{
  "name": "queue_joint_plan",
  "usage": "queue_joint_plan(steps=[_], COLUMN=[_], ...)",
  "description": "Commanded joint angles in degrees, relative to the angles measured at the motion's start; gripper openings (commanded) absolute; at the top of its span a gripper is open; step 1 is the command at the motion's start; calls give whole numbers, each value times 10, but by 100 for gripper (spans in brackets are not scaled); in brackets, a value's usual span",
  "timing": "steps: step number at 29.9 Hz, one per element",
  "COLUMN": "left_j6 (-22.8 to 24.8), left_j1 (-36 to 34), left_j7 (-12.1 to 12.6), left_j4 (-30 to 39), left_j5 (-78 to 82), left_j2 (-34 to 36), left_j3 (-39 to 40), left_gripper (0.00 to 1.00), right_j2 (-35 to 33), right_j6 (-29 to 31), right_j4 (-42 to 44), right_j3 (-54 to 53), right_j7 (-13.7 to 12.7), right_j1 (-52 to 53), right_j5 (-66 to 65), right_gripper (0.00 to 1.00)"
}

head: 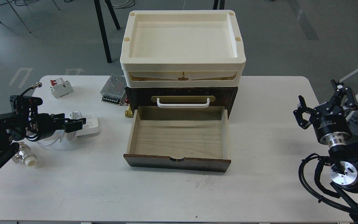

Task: Put charging cable into cabinet
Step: 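Lower the left gripper and close it on the white power strip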

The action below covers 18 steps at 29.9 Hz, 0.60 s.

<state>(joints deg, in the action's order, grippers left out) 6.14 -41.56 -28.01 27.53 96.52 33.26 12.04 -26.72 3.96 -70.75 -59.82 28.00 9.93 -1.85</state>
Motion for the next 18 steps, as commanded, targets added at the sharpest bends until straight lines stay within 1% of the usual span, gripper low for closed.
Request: queue_joint_plan(steps=[1,3,5,10,11,13,15,18], left_j6=[-18,-23,-24,-24,-24,-25,-29,-55], left_j1=[0,1,1,0,0,0,0,1], left_j7=[0,0,0,0,0,0,0,0], left_j4=[-32,-35,-36,-40,-41,-42,-43,-46], left_j5=[-7,-7,-4,0,-1,-1,-2,-1], left_j2=[-22,-29,-33,-33,-33,-33,-32,-35], left_j3=[-28,-35,-39,-50,-54,-63,-68,-79], left_gripper=[90,86,73,37,33,20,12,6], right_j2=[0,0,1,1,0,0,1,1], right_j6=[0,0,0,0,0,0,0,0], right_j4=[-1,0,0,0,-1,0,-1,0], right_j3=[0,1,0,0,0,-1,-1,-1], right_j7=[0,0,0,0,0,0,0,0], right_j1=[0,0,0,0,0,0,0,0], right_j5=[0,0,0,0,0,0,0,0], right_gripper=[99,99,99,99,99,99,99,99])
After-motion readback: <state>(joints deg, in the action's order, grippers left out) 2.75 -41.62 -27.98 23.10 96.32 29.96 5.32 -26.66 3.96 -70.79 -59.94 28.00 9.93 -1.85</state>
